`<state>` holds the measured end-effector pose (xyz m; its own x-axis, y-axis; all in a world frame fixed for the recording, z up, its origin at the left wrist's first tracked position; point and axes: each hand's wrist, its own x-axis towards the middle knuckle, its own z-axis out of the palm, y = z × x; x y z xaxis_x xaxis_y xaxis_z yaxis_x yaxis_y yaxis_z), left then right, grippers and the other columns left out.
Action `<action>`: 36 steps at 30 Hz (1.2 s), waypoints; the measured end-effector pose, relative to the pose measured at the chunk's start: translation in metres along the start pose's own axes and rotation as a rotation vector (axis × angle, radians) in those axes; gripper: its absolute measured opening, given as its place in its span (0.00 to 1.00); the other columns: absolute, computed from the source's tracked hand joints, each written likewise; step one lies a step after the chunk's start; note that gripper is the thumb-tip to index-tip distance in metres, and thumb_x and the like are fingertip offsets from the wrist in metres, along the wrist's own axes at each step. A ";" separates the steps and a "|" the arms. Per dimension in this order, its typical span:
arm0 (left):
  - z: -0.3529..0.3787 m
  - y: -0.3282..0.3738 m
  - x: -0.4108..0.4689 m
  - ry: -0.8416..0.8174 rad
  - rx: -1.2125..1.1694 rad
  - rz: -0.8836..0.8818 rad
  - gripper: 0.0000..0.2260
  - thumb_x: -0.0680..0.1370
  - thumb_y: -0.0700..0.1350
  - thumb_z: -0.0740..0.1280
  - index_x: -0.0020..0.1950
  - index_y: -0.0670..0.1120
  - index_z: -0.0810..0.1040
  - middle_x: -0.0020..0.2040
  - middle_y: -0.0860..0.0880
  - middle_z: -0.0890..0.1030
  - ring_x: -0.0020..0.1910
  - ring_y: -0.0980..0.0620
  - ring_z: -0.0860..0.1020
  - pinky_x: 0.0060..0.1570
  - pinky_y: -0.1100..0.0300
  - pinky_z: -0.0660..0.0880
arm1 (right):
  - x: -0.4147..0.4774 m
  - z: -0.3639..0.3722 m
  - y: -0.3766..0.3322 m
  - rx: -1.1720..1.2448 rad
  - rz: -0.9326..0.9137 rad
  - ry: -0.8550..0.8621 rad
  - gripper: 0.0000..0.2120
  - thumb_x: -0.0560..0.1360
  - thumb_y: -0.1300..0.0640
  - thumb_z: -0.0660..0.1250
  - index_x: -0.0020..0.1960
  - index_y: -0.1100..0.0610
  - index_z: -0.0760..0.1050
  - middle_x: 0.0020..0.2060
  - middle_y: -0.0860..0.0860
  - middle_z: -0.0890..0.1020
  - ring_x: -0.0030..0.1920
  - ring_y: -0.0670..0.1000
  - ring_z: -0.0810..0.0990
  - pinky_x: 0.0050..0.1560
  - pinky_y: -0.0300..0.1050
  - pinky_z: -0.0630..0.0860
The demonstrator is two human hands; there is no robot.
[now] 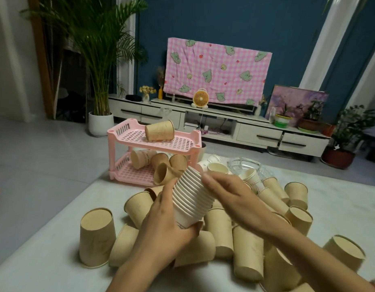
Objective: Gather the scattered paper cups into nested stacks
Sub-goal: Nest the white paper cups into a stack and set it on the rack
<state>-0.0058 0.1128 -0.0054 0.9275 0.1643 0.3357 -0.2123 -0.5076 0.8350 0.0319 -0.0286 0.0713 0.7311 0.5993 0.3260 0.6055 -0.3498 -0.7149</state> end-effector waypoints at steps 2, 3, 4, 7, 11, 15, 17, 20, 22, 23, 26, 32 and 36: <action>-0.004 -0.002 0.001 0.023 -0.001 -0.004 0.41 0.62 0.57 0.74 0.68 0.64 0.54 0.60 0.58 0.72 0.55 0.57 0.73 0.53 0.55 0.75 | 0.019 -0.015 0.014 0.069 0.043 0.162 0.14 0.78 0.51 0.55 0.48 0.53 0.78 0.41 0.49 0.81 0.43 0.46 0.78 0.44 0.36 0.74; -0.007 -0.002 0.001 0.040 -0.003 -0.006 0.41 0.62 0.57 0.74 0.68 0.63 0.53 0.59 0.58 0.71 0.54 0.61 0.71 0.52 0.59 0.74 | 0.033 -0.024 0.032 0.009 0.065 0.272 0.11 0.79 0.53 0.56 0.49 0.51 0.77 0.42 0.46 0.81 0.45 0.44 0.79 0.45 0.35 0.74; -0.009 -0.002 0.001 0.056 -0.002 -0.011 0.41 0.63 0.57 0.74 0.69 0.62 0.53 0.59 0.59 0.70 0.52 0.64 0.69 0.51 0.63 0.71 | 0.049 -0.032 0.051 -0.179 0.101 0.337 0.10 0.79 0.55 0.57 0.52 0.51 0.77 0.46 0.45 0.81 0.49 0.44 0.78 0.48 0.36 0.74; -0.012 0.001 0.002 0.061 0.006 -0.019 0.42 0.65 0.55 0.74 0.70 0.62 0.51 0.61 0.59 0.67 0.53 0.62 0.67 0.51 0.64 0.67 | 0.085 -0.038 0.116 -0.850 0.282 0.092 0.11 0.77 0.54 0.60 0.56 0.52 0.78 0.65 0.52 0.74 0.66 0.53 0.68 0.65 0.51 0.65; -0.011 0.000 0.009 0.064 0.017 -0.020 0.43 0.64 0.56 0.74 0.70 0.63 0.50 0.63 0.59 0.69 0.55 0.61 0.68 0.50 0.65 0.68 | 0.099 -0.025 0.161 -0.993 0.448 -0.172 0.15 0.78 0.53 0.57 0.59 0.56 0.76 0.69 0.56 0.69 0.71 0.57 0.61 0.71 0.53 0.54; -0.011 -0.001 0.013 0.071 0.006 -0.014 0.41 0.64 0.56 0.74 0.69 0.65 0.50 0.62 0.60 0.70 0.50 0.64 0.67 0.48 0.66 0.67 | 0.095 -0.032 0.157 -0.816 0.303 0.068 0.09 0.75 0.60 0.62 0.47 0.57 0.81 0.47 0.53 0.83 0.46 0.51 0.77 0.52 0.46 0.74; -0.011 -0.003 0.014 0.063 0.002 -0.004 0.41 0.64 0.57 0.73 0.68 0.66 0.50 0.61 0.62 0.69 0.49 0.67 0.67 0.46 0.68 0.66 | 0.083 -0.041 0.129 -0.545 0.226 0.312 0.08 0.74 0.64 0.65 0.48 0.59 0.81 0.46 0.49 0.81 0.43 0.49 0.78 0.46 0.43 0.74; -0.008 -0.004 0.015 0.053 -0.006 0.024 0.40 0.64 0.56 0.74 0.66 0.67 0.50 0.62 0.62 0.68 0.53 0.64 0.70 0.47 0.68 0.70 | 0.052 -0.060 0.069 0.034 0.079 0.600 0.10 0.74 0.67 0.62 0.48 0.55 0.78 0.45 0.46 0.79 0.43 0.44 0.76 0.46 0.40 0.76; -0.005 -0.005 0.015 0.049 -0.001 0.030 0.40 0.63 0.56 0.74 0.66 0.67 0.51 0.62 0.61 0.69 0.56 0.60 0.71 0.53 0.60 0.74 | 0.033 -0.066 0.037 0.320 -0.014 0.620 0.13 0.75 0.67 0.61 0.48 0.49 0.74 0.42 0.44 0.80 0.43 0.43 0.79 0.43 0.38 0.79; -0.004 -0.005 0.015 0.048 0.002 0.031 0.40 0.63 0.56 0.74 0.66 0.66 0.52 0.62 0.60 0.70 0.57 0.59 0.71 0.55 0.57 0.74 | 0.026 -0.065 0.024 0.361 -0.035 0.564 0.14 0.75 0.66 0.61 0.50 0.47 0.73 0.40 0.44 0.81 0.43 0.42 0.80 0.42 0.37 0.79; 0.001 -0.003 0.012 0.027 -0.007 0.040 0.40 0.62 0.57 0.73 0.68 0.64 0.54 0.62 0.59 0.71 0.58 0.58 0.72 0.57 0.55 0.73 | 0.009 -0.046 0.007 0.220 -0.040 0.302 0.16 0.75 0.67 0.59 0.53 0.46 0.73 0.41 0.42 0.83 0.43 0.39 0.80 0.43 0.33 0.78; 0.004 -0.004 0.011 0.005 0.030 0.038 0.40 0.63 0.55 0.74 0.67 0.65 0.54 0.61 0.60 0.72 0.56 0.58 0.73 0.55 0.55 0.74 | 0.002 -0.006 0.005 0.093 -0.027 0.049 0.13 0.78 0.54 0.57 0.57 0.39 0.71 0.53 0.35 0.77 0.54 0.33 0.74 0.51 0.26 0.71; 0.003 -0.004 0.012 0.029 -0.005 0.043 0.39 0.61 0.58 0.74 0.66 0.65 0.56 0.59 0.62 0.71 0.55 0.61 0.72 0.49 0.64 0.71 | 0.030 -0.049 0.048 -0.136 0.059 0.254 0.13 0.77 0.63 0.59 0.56 0.47 0.74 0.49 0.44 0.81 0.50 0.39 0.78 0.55 0.36 0.76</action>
<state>0.0070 0.1142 -0.0058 0.9082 0.1675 0.3836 -0.2529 -0.5107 0.8217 0.0982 -0.0627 0.0766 0.8114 0.3816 0.4426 0.5833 -0.4827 -0.6533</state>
